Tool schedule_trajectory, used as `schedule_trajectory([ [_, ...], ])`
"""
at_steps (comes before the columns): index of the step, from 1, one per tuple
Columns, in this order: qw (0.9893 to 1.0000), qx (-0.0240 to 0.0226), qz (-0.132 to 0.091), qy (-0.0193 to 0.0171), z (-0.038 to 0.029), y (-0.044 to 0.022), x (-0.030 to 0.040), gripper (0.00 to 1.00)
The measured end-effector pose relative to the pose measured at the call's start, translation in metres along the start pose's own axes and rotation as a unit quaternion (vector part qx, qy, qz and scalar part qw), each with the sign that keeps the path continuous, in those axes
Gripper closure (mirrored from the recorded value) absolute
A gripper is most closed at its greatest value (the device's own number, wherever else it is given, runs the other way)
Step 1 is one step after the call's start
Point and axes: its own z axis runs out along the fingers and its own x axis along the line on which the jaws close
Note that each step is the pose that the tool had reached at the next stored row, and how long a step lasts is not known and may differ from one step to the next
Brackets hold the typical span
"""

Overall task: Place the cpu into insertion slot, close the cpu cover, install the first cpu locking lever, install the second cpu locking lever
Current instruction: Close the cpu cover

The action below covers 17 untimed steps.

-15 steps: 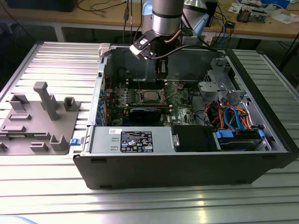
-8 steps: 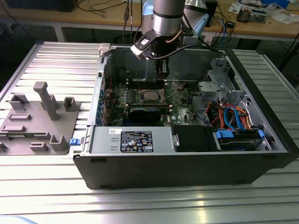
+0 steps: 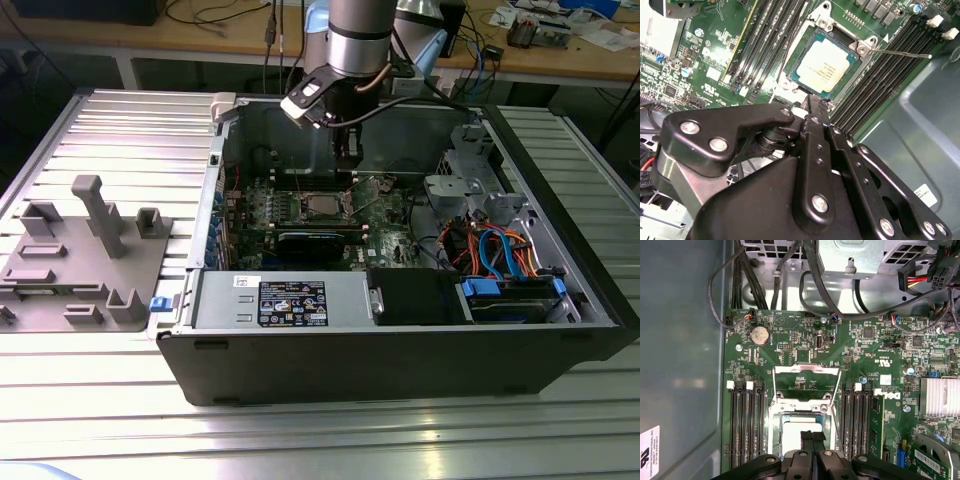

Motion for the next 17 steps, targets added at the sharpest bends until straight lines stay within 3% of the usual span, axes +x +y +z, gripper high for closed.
schedule_trajectory([
  [6, 1.0, 0.0, 0.0, 0.0, 0.0001, 0.0081, -0.0003, 0.89],
  [17, 1.0, 0.0, 0.0, 0.0, 0.0001, 0.0143, -0.0005, 0.89],
])
